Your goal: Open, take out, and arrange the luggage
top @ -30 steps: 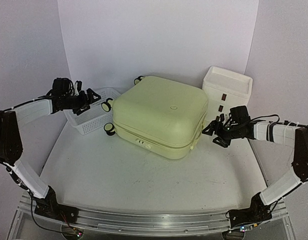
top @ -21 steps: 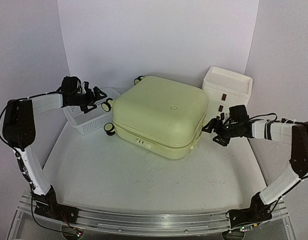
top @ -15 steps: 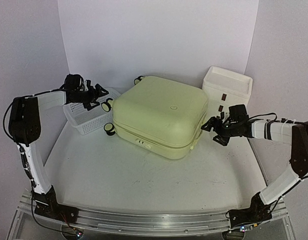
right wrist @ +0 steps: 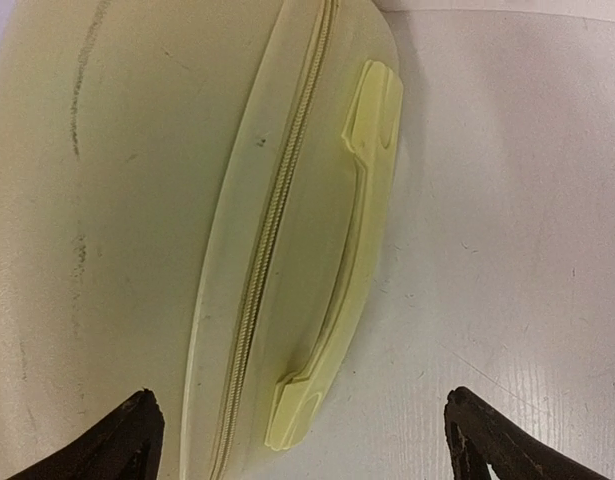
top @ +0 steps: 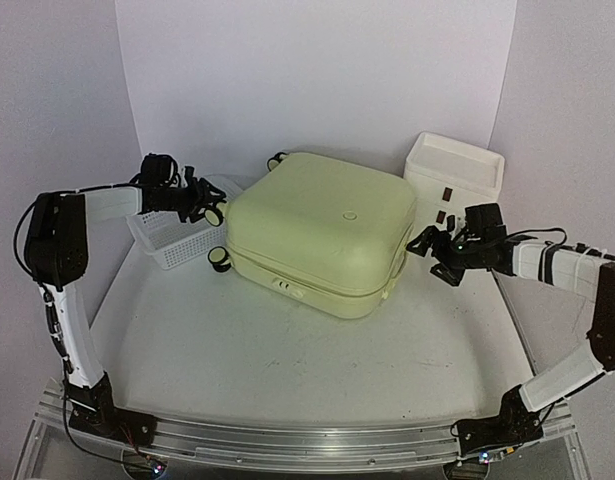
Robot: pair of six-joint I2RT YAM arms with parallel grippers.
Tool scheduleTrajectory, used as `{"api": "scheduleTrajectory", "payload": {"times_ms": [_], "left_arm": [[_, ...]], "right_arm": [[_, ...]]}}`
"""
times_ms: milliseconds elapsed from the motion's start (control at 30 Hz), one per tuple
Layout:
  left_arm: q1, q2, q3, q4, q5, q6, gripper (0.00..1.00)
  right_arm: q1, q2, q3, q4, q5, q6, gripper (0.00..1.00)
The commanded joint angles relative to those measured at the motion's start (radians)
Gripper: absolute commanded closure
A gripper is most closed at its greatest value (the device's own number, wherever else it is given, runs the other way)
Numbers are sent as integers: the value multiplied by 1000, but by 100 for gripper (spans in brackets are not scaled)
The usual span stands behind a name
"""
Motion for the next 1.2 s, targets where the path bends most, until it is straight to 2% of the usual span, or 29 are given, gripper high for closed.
{"api": "scheduleTrajectory", "payload": {"times_ms": [0,100,300,367,433,600,867,900,967,1033,1100,1167], "left_arm": [[-40,-129,-128,-7,158,40,48],[-66,-225,-269,-8,171,62,54],[-181,-396,-503,-8,164,86,54],[-234,-439,-553,-6,154,68,54],[-339,-481,-589,-3,110,56,53],[-614,-480,-570,25,-24,8,53],[-938,-397,-452,31,-151,-18,50],[-976,-380,-432,31,-167,-15,48],[-1035,-348,-397,29,-195,-5,37],[-1050,-356,-397,23,-228,-7,29],[-1050,-421,-422,-1,-322,20,22],[-1049,-503,-418,-100,-453,70,17]], "right_arm": [[6,-108,44,-20,-6,-43,2],[6,-144,73,-70,-12,-75,2],[6,-201,141,-126,-113,-135,2],[7,-219,172,-148,-136,-157,2],[9,-235,211,-183,-136,-173,2],[11,-270,245,-221,-74,-156,2],[10,-334,201,-376,176,-64,2],[11,-357,185,-377,193,-54,2],[10,-400,154,-380,223,-24,2],[11,-430,147,-405,247,7,2],[11,-438,160,-472,268,18,2],[11,-431,179,-549,278,-6,2]]}}
